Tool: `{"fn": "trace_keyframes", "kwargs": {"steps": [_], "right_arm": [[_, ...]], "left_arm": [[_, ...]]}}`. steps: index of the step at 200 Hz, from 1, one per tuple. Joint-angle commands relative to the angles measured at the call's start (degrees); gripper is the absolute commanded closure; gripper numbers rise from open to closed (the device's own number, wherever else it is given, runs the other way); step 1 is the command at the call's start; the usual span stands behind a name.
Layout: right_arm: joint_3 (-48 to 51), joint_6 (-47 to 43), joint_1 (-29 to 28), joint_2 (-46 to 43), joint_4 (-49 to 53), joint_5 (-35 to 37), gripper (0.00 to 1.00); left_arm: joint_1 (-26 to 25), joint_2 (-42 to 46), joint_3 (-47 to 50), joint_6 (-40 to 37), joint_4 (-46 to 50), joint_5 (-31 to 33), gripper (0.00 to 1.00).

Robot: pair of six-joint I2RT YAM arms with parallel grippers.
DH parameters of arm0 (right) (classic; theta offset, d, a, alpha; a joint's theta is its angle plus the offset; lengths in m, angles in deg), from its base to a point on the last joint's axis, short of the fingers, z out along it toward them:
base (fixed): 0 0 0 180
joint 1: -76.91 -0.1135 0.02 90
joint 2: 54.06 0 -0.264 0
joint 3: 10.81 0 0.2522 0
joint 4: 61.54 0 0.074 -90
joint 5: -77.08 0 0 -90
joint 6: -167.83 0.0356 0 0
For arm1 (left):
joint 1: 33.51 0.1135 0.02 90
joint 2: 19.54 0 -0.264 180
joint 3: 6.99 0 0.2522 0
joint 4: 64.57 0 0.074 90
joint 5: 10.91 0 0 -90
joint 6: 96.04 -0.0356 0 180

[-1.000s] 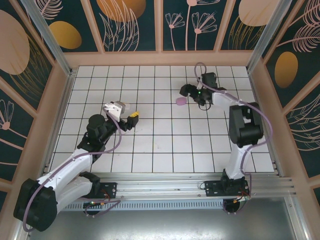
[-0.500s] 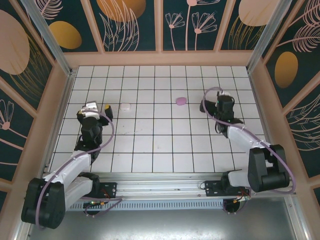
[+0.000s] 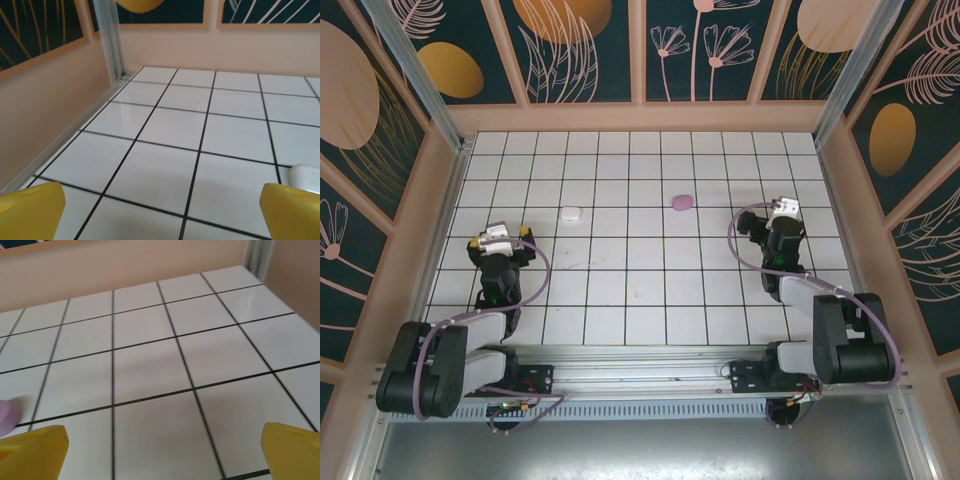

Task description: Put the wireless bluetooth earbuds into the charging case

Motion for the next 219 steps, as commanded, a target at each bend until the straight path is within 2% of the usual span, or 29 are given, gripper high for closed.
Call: {"fn": "trace_keyframes", "kwargs": {"steps": [1,18,34,62,78,90,124,219], "right_arm": [[2.3,-1.7,2.2,4.3,-12.9,-2.0,0.01],[2.7,-3.1,2.9,6.7,-17.3,-3.2,0.01],[3.7,-2.3,4.0,8.3,-20.4,-4.9,0.01],[9.3,-1.5,5.0,12.5,-34.2,-6.5,0.01],[8.8,-1.3,5.3,12.4,-32.9,-6.4,0.01],[8.7,-1.4,5.2,12.4,-32.8,-6.1,0.01],[8.2,-2.3,4.4,12.5,-32.0,-5.8,0.01],[7.5,-3.6,4.4,12.6,-30.7,-9.0,0.01]], "left_arm": [[0.5,-2.9,1.1,-2.1,-14.3,-2.5,0.02],[0.8,-4.9,0.2,-0.7,-15.3,-3.9,0.01],[0.9,-8.9,0.7,-0.4,-21.0,-5.4,0.01],[1.0,-15.1,0.9,-0.5,-26.9,-5.7,0.01],[1.0,-18.3,-0.8,-1.2,-27.3,-6.9,0.02],[1.2,-17.3,-3.0,-0.7,-21.2,-7.6,0.01],[4.0,-17.7,-7.1,1.9,-13.9,-10.4,0.02],[4.2,-17.7,-6.8,1.8,-14.4,-10.5,0.02]]}}
